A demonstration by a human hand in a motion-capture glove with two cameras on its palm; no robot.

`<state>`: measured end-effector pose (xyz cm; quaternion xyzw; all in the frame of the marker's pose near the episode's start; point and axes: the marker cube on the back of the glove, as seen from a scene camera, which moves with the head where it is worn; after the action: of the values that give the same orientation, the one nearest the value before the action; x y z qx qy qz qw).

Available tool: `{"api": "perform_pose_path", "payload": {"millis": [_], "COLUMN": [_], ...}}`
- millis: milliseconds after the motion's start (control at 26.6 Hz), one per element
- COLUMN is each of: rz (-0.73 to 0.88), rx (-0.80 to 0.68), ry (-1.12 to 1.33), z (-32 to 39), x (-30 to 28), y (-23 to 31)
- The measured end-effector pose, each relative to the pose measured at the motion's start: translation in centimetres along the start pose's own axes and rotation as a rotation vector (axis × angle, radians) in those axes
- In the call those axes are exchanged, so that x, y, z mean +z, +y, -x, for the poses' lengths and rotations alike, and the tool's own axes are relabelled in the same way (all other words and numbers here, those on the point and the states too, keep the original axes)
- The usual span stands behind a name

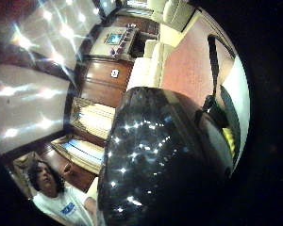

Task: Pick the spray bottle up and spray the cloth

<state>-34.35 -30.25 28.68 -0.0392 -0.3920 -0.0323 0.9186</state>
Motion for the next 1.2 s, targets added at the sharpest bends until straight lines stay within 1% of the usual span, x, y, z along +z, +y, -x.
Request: {"api": "perform_pose_path", "payload": {"millis": [376,601,789,1014,1202], "rz": [0.085,0.2,0.278,0.385,0.48], "rx": [0.066,0.111,0.107,0.049,-0.076], "ry": [0.036,0.175,0.35,0.614,0.845], "z": [-0.1,-0.3,-0.5,-0.7,-0.9], "x": [-1.6,-3.3,-5.0,-7.5,-9.5], "y": [0.2,2.0,3.5,5.4,7.8]}}
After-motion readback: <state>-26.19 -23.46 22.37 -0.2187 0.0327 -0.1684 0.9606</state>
